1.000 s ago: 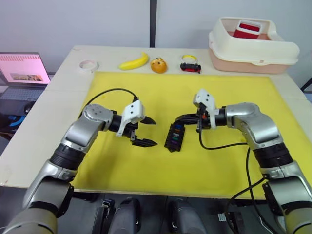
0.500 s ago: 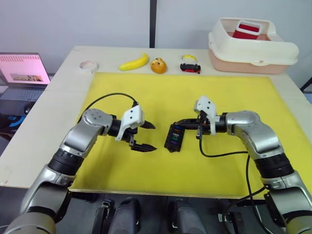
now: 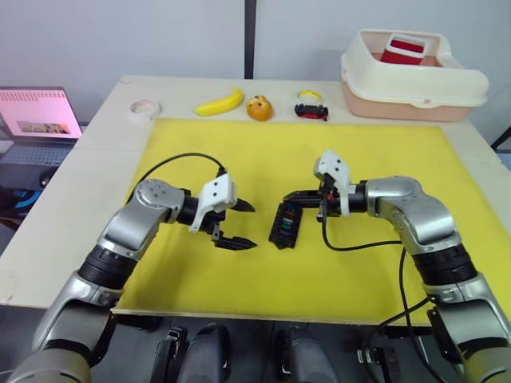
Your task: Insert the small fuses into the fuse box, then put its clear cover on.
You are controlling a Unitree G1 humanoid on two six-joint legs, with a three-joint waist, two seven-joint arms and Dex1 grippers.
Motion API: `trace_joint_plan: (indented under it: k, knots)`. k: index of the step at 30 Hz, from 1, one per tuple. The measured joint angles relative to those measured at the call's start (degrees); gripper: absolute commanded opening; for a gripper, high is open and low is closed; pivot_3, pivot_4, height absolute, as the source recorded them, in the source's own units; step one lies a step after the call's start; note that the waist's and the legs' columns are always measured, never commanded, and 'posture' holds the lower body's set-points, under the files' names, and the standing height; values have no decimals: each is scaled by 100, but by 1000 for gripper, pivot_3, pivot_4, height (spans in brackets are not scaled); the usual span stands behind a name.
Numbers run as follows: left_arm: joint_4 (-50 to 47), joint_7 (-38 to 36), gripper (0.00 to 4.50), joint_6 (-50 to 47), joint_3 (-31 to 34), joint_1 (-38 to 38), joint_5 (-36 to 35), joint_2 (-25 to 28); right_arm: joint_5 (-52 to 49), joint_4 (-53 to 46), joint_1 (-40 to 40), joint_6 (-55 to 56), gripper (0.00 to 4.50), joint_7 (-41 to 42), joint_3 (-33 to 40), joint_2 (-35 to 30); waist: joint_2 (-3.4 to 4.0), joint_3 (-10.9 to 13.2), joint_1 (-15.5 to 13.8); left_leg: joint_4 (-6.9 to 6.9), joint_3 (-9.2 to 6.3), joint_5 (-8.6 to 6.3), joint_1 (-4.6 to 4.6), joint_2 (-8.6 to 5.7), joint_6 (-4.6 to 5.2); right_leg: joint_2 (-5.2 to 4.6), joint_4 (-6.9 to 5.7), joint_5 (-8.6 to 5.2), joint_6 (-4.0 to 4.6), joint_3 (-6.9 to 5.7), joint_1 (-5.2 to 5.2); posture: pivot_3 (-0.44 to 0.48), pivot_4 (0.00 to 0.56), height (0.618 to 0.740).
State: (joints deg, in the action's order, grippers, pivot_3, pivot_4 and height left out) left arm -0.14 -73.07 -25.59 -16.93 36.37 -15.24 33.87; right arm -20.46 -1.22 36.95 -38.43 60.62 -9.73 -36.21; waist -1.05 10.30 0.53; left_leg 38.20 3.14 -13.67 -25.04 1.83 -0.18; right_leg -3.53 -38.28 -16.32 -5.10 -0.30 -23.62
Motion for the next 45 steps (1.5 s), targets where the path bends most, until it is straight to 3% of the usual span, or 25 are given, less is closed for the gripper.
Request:
trace_joint_plan:
  k: [45]
  knots:
    - [-119, 60, 4500, -122, 0, -20, -25, -2, -37, 153, -324, 5, 26, 73, 54, -47, 0, 0, 6, -2, -3, -1, 12, 0, 0, 1, 8, 0, 0, -3, 17, 0, 150, 740]
